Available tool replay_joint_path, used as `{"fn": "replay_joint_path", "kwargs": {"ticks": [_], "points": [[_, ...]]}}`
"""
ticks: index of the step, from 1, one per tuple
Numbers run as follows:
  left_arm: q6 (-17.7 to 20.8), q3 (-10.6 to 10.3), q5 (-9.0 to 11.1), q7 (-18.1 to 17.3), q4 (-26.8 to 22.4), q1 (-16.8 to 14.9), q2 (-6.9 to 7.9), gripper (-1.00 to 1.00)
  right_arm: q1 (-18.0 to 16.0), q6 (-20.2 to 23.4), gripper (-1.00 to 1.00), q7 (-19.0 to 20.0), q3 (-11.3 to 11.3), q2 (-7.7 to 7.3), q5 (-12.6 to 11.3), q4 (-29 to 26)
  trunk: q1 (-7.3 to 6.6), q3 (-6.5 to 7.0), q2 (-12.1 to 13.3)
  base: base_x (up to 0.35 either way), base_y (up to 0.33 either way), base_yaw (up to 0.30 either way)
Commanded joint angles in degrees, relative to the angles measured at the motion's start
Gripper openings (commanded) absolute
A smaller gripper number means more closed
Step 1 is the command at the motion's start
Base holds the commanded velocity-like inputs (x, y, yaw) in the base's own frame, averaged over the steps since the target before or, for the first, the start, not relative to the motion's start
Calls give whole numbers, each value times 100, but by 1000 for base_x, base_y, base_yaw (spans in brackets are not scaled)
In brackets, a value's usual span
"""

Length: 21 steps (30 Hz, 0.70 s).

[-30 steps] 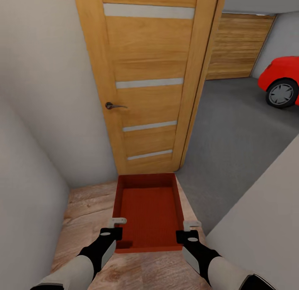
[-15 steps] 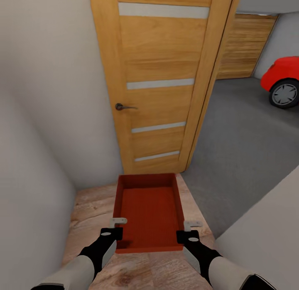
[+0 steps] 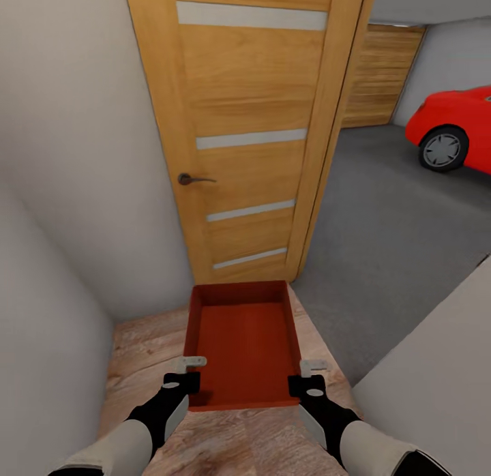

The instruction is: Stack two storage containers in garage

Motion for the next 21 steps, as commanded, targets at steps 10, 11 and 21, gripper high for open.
{"fn": "replay_joint_path", "kwargs": {"ticks": [10, 11, 21], "points": [[25, 163, 241, -294, -41, -6, 500, -100, -4, -9, -100, 145, -159, -171, -137, 0, 3, -10, -11, 0, 0, -270], [29, 163, 241, -292, -41, -6, 500, -100, -4, -9, -100, 145, -157, -171, -137, 0, 3, -10, -11, 0, 0, -255], [32, 163, 249, -293, -41, -6, 501, -100, -4, -9, -100, 145, -158, -171, -137, 0, 3, -10, -11, 0, 0, -251]]}}
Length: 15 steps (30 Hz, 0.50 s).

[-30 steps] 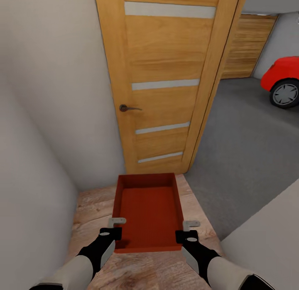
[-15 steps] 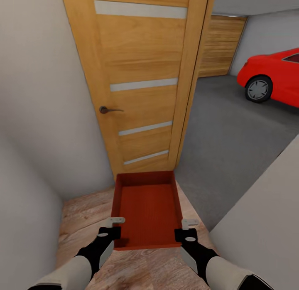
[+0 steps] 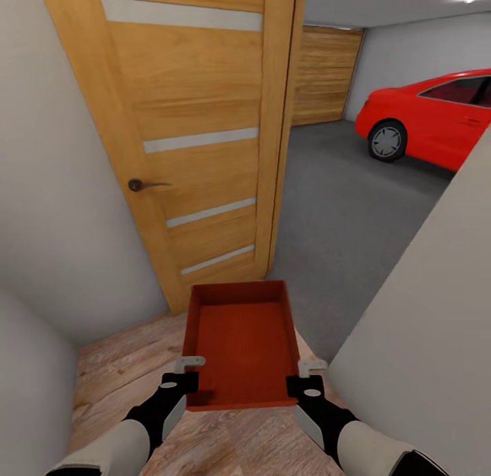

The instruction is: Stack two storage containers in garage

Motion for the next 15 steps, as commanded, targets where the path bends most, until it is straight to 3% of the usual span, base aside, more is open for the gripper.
{"fn": "replay_joint_path", "kwargs": {"ticks": [1, 15], "points": [[33, 151, 253, -201, -41, -4, 440, -100, -5, -10, -100, 239, -179, -232, -125, -2, 3, -10, -11, 0, 0, -247], [33, 145, 253, -148, -35, -4, 432, -100, -5, -10, -100, 239, -182, -232, -125, -2, 3, -10, -11, 0, 0, -223]]}}
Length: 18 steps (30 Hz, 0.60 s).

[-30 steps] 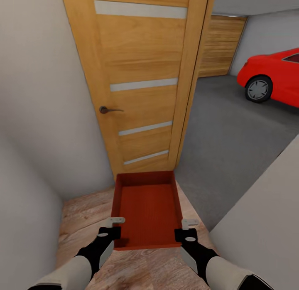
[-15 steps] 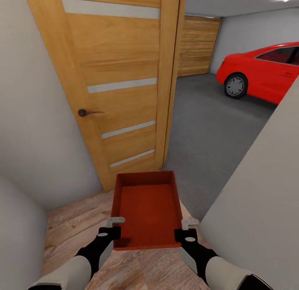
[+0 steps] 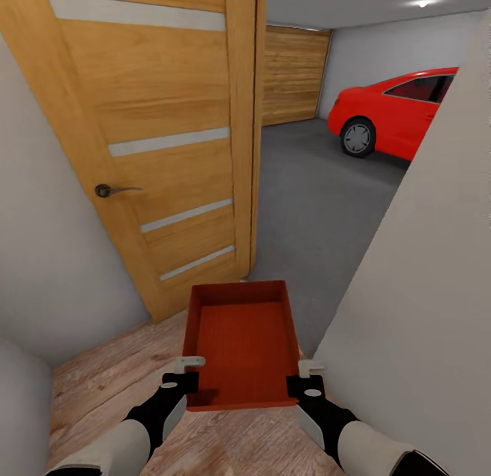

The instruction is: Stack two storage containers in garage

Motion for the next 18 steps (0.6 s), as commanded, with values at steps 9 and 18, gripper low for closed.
{"fn": "replay_joint_path", "kwargs": {"ticks": [9, 18], "points": [[45, 156, 255, -152, -26, -3, 465, -100, -4, -9, -100, 227, -188, -224, -113, -5, 3, -10, -12, 152, 115, -16], [45, 156, 257, -181, -27, -3, 496, -100, -4, -9, -100, 227, -188, -224, -113, -5, 3, -10, -12, 264, 220, 0]]}}
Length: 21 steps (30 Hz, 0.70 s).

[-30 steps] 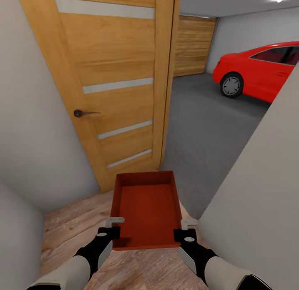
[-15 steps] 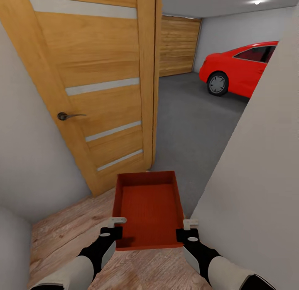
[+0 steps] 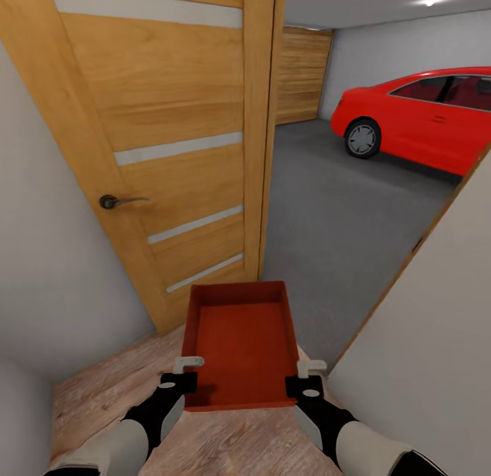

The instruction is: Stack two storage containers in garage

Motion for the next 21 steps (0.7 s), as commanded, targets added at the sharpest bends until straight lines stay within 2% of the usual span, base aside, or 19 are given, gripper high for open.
{"fn": "replay_joint_path", "kwargs": {"ticks": [1, 13, 21], "points": [[33, 149, 260, -107, -28, -3, 449, -100, -6, -9, -100, 296, -212, -274, -93, -14, 6, -10, -11, 264, 223, 0], [39, 149, 260, -107, -28, -2, 450, -100, -6, -9, -100, 296, -211, -270, -93, -14, 6, -10, -11, 264, 223, -9], [39, 149, 263, -107, -23, -3, 450, -100, -6, -9, -100, 296, -211, -266, -93, -14, 6, -10, -11, 264, 230, -254]]}}
